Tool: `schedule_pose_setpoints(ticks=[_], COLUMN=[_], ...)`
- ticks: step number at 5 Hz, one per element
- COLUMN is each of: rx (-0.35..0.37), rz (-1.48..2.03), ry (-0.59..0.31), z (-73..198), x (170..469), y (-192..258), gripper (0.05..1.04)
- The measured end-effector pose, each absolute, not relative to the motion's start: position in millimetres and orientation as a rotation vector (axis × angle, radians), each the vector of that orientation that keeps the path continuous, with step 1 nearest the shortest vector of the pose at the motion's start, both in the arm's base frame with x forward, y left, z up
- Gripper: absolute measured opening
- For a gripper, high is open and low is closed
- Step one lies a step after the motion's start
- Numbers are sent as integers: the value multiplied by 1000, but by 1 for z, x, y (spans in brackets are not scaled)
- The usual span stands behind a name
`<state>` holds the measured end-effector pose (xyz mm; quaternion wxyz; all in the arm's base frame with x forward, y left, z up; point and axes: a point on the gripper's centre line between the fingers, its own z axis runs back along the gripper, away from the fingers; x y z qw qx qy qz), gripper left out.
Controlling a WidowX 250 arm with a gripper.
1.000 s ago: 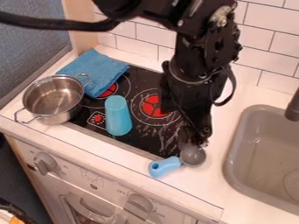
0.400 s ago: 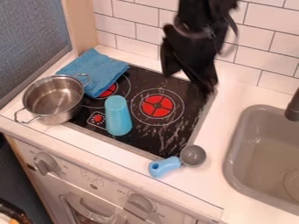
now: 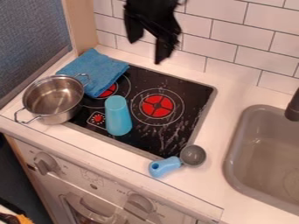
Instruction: Moved blue cloth to the top right of burners
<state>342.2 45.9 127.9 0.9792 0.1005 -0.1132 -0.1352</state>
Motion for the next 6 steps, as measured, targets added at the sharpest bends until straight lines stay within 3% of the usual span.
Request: schedule_pose_setpoints(ticks=[3,6], rx=[166,168], rz=[-18,10], ry=[-157,-33], z=[99,42], x=[372,365], y=[150,169], gripper=[1001,1001])
